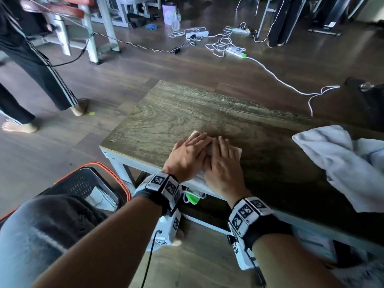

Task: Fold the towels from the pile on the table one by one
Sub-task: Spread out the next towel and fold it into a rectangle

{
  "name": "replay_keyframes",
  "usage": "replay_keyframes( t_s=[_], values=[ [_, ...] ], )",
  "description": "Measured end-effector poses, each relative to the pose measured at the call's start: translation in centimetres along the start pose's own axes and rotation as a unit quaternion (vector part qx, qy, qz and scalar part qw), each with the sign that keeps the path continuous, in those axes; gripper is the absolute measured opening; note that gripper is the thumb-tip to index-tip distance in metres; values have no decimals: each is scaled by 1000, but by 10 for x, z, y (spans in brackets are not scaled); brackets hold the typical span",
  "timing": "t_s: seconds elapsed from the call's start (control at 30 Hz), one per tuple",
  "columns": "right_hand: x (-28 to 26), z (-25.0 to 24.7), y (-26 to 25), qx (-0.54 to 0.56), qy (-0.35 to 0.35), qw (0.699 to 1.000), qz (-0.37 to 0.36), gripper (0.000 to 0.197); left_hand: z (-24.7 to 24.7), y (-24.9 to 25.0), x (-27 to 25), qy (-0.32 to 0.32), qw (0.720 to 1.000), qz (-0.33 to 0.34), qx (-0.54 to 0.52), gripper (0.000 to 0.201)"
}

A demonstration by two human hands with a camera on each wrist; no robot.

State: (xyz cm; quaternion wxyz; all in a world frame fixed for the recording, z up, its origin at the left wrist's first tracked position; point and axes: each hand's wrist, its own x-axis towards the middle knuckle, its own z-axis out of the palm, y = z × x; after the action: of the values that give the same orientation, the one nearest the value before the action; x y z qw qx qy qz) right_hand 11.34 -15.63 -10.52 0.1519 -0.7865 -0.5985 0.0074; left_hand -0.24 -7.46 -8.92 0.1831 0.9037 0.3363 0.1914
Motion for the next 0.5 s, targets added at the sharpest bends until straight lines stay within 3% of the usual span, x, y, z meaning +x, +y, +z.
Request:
replay_keyframes(
  t_s=[0.13,0.33,0.5],
  values=[
    [2,-7,-1,10,2,1000,-1,73,-2,0,4,-13,1000,-11,8,67],
    [-1,-10,3,11,-12,1000,-11,77,2,-6,7,-85,994,-2,69,77],
    [-6,-17,8,12,-42,999,-11,81,2,-13,2,-93,993,-31,61,59]
  ],
)
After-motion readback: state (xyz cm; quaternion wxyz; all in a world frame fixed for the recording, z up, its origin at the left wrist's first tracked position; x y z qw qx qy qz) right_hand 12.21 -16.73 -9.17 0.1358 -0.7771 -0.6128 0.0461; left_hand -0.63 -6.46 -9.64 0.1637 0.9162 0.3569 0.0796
